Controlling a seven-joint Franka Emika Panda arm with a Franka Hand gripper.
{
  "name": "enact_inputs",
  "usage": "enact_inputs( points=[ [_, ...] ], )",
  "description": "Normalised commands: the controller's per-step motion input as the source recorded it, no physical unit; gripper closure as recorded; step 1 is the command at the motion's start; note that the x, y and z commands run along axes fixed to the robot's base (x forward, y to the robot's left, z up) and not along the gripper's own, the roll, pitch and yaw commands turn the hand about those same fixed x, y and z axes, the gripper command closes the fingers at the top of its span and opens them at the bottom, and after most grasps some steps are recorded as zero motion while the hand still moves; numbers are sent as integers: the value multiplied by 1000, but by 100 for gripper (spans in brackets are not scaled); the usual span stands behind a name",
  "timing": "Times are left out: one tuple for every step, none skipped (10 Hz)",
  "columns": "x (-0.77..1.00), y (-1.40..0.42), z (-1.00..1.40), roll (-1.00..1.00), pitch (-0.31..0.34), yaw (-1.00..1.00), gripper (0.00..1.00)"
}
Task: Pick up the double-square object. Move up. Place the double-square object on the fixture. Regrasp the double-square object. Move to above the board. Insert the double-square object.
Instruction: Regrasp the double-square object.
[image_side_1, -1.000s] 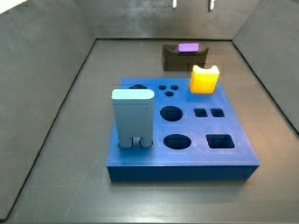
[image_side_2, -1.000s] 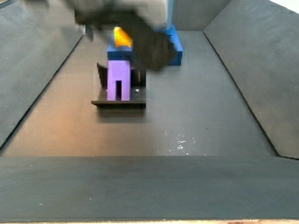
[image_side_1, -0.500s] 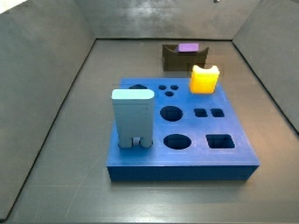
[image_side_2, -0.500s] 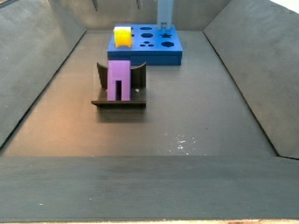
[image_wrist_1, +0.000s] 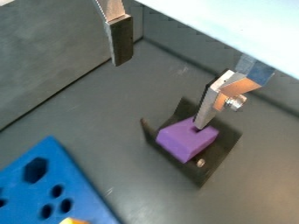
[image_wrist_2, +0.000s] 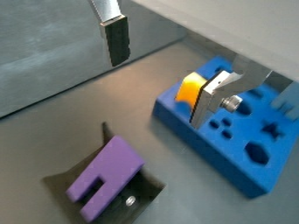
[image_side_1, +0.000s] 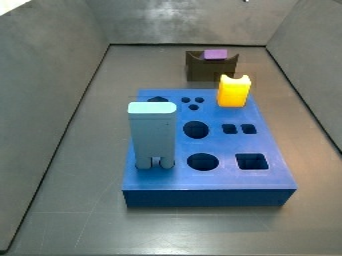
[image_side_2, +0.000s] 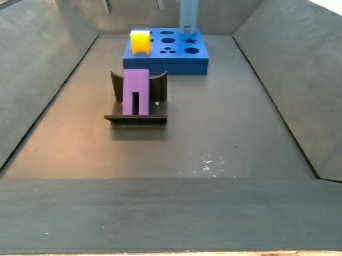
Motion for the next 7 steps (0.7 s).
enact_inputs(
  points=[
    [-15, -26, 6, 1000, 23, 31, 0],
    [-16, -23, 6, 1000, 23, 33, 0],
    [-15, -22, 8, 1000, 25, 34, 0],
    [-6, -20, 12, 1000, 31, 37, 0],
    [8, -25, 7, 1000, 35, 39, 0],
    [16, -26, -2, 1000, 39, 41, 0],
    [40, -27, -10, 1000, 51, 47, 0]
  ],
)
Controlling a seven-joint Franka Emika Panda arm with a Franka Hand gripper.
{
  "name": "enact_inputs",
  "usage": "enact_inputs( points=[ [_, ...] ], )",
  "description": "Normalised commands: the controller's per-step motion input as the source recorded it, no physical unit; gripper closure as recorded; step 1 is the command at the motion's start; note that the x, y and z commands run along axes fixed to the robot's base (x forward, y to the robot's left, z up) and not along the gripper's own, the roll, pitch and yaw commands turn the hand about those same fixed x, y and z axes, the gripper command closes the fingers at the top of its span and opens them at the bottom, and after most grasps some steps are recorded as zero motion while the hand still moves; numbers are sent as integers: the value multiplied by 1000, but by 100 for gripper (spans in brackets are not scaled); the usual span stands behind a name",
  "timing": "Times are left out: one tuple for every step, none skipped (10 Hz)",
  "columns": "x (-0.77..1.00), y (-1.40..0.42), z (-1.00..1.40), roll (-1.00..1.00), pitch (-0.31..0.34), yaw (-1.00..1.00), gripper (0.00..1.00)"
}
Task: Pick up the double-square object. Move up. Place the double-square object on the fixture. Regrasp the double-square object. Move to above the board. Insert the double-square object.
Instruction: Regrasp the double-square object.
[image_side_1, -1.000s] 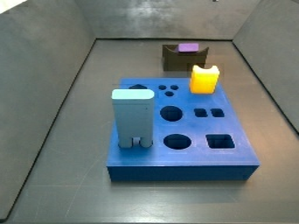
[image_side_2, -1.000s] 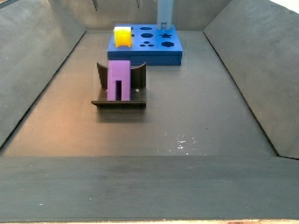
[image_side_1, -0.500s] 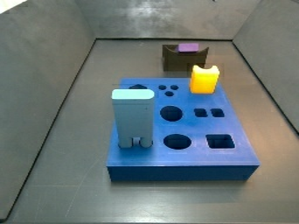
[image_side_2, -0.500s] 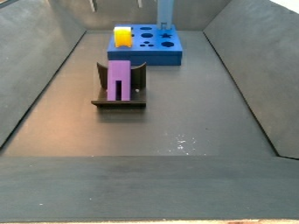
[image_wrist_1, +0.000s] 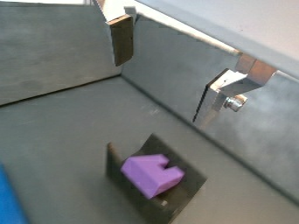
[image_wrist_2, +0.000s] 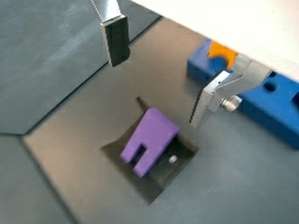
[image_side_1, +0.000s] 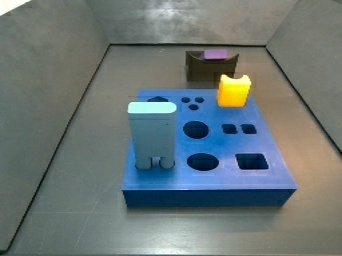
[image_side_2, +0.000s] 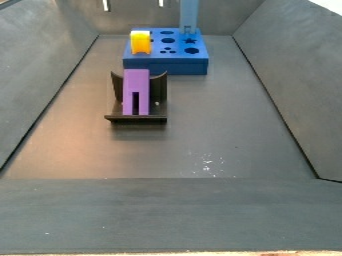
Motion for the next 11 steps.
enact_inputs(
  points=[
    [49, -29, -9, 1000, 58, 51, 0],
    [67, -32, -11, 1000, 76, 59, 0],
    [89, -35, -17, 1000, 100, 71, 0],
    [101, -38, -17, 1000, 122, 85, 0],
    [108, -41, -20, 1000, 138, 96, 0],
    [111, -45, -18, 1000, 170, 130, 0],
    [111, -46, -18, 980, 191, 165, 0],
    [111, -49, -22, 738, 166, 186, 0],
    [111, -48, -23, 617, 151, 198, 0],
    [109, -51, -23, 381, 116, 208, 0],
    [104, -37, -13, 259, 86, 212, 0]
  ],
)
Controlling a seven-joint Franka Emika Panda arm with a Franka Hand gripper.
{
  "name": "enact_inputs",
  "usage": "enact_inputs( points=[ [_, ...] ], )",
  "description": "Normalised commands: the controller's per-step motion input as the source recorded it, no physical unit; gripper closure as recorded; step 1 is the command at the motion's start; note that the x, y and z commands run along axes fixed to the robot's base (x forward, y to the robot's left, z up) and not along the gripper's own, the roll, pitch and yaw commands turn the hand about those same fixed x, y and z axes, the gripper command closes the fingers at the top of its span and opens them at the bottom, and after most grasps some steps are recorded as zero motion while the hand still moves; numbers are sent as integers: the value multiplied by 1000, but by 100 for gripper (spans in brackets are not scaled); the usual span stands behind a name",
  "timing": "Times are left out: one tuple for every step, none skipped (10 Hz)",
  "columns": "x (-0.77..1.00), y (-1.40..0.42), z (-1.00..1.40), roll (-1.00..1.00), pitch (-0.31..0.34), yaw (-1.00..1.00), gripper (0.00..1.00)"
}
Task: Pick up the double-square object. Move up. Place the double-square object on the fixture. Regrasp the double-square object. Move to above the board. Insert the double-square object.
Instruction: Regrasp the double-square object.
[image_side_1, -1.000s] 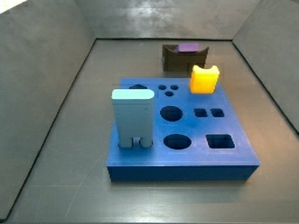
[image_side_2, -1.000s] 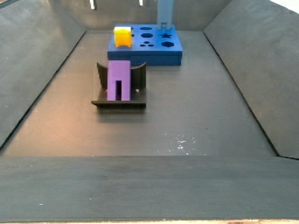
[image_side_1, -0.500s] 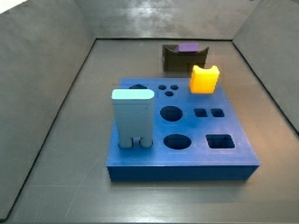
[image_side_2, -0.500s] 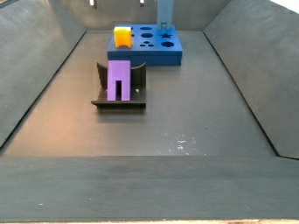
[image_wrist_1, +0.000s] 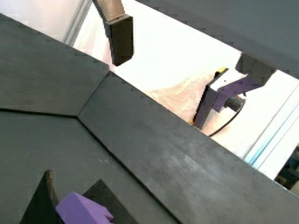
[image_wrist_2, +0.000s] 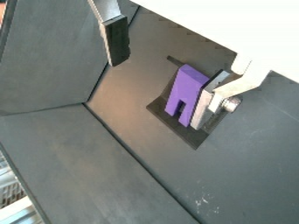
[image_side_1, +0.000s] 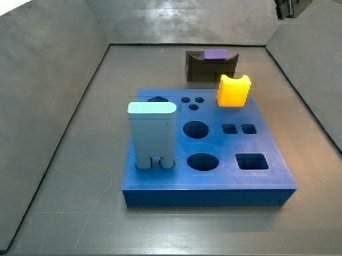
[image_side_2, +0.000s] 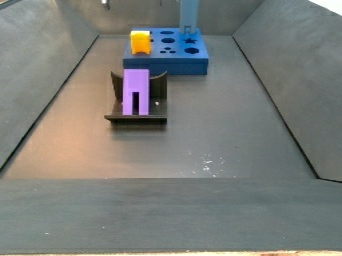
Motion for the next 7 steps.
enact_inputs(
  points=[
    [93, -35, -11, 193, 49, 210, 0],
    [36, 71, -1000, 350, -37, 254, 0],
    [41, 68, -1000, 343, -53, 232, 0],
    [50, 58, -1000, 301, -74, 187, 0],
    [60, 47, -1000, 231, -87, 131, 0],
    [70, 41, -1000, 186, -94, 95, 0],
    [79, 36, -1000, 159, -99, 75, 0]
  ],
)
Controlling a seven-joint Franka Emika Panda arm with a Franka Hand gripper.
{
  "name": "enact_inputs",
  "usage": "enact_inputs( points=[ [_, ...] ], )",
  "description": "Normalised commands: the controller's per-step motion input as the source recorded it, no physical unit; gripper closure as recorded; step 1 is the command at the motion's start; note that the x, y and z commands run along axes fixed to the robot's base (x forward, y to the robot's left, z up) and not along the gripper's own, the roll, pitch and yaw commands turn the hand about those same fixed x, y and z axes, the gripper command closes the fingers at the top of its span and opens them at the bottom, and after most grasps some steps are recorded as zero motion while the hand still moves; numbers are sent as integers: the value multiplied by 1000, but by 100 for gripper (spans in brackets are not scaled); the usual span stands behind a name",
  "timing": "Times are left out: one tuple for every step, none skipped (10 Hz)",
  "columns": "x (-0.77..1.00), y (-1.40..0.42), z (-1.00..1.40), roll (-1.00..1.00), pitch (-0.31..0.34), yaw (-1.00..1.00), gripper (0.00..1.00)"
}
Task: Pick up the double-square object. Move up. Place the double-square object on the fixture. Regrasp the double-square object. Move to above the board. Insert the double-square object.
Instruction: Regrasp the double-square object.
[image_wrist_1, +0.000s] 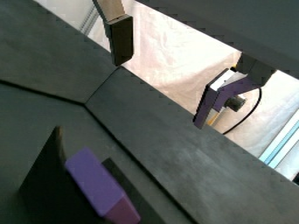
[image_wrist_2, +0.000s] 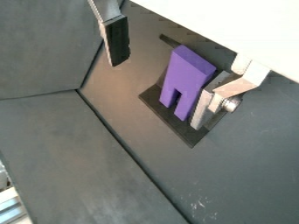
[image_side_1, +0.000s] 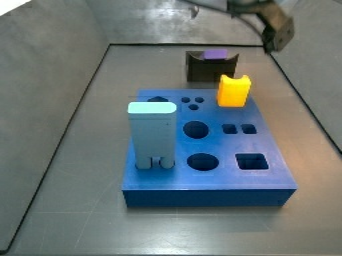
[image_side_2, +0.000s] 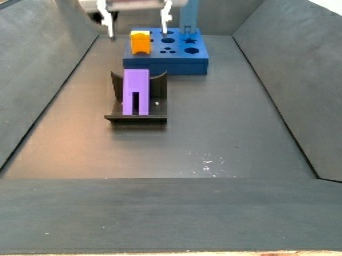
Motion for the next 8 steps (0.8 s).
enact_inputs(
  points=[
    [94, 28, -1000, 104, -96, 28, 0],
    [100, 25, -1000, 88, -96, 13, 0],
    [107, 23, -1000, 72, -78, -8, 0],
    [120, 19, -1000, 68, -56, -19, 0],
    [126, 17, -1000, 67, -41, -22, 0],
    [116, 5, -839, 67, -14, -20, 0],
    [100, 1, -712, 71, 0, -12, 0],
    [84, -4, -541, 71, 8, 6, 0]
  ],
)
